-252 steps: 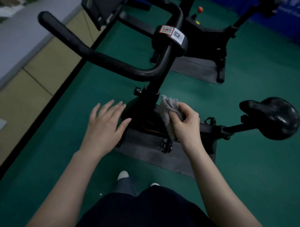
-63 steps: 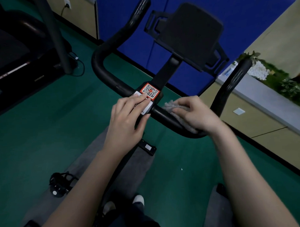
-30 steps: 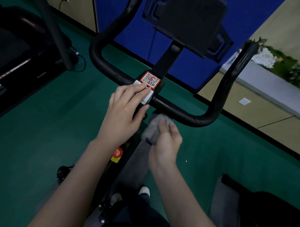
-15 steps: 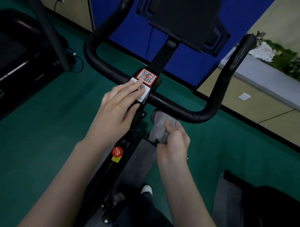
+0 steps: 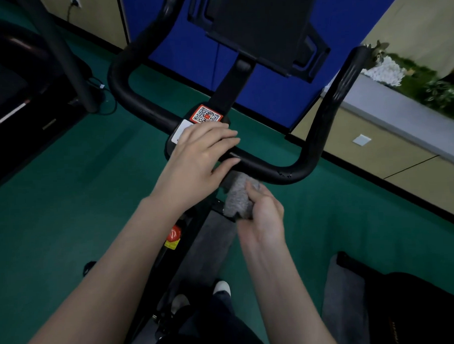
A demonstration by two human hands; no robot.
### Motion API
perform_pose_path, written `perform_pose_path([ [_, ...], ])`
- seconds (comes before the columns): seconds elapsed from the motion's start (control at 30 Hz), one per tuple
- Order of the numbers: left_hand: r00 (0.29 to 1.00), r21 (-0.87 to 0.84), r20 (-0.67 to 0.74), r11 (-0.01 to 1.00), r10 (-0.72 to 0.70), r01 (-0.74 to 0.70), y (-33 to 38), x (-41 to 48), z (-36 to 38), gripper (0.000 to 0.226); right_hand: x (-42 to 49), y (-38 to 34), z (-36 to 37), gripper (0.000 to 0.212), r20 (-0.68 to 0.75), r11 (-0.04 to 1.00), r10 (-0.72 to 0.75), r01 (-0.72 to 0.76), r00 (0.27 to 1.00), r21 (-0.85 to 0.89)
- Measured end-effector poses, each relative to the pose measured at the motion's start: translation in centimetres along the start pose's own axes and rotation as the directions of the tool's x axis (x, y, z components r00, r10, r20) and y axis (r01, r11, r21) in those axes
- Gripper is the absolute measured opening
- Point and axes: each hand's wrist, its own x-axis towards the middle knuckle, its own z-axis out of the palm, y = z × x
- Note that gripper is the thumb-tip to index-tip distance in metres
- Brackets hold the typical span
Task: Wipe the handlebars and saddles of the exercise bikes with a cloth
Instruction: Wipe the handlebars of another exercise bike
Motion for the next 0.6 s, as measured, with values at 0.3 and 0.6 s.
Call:
perform_pose_path([
  [0.3, 1.000, -0.001, -0.002, 1.000, 0.017, -0.017, -0.9, -0.3, 0.3, 0.041, 0.0, -1.7, -2.9, 0.017, -0.140, 0.988, -0.148, 0.153, 0.979, 0.019],
  [0.6, 0.999, -0.020, -0.040, 1.000, -0.006, 0.006, -0.9, -0.1, 0.6, 0.039, 1.4, -1.1, -3.4, 0.026, -0.274, 0.665, -0.738, 0.598, 0.616, -0.448],
])
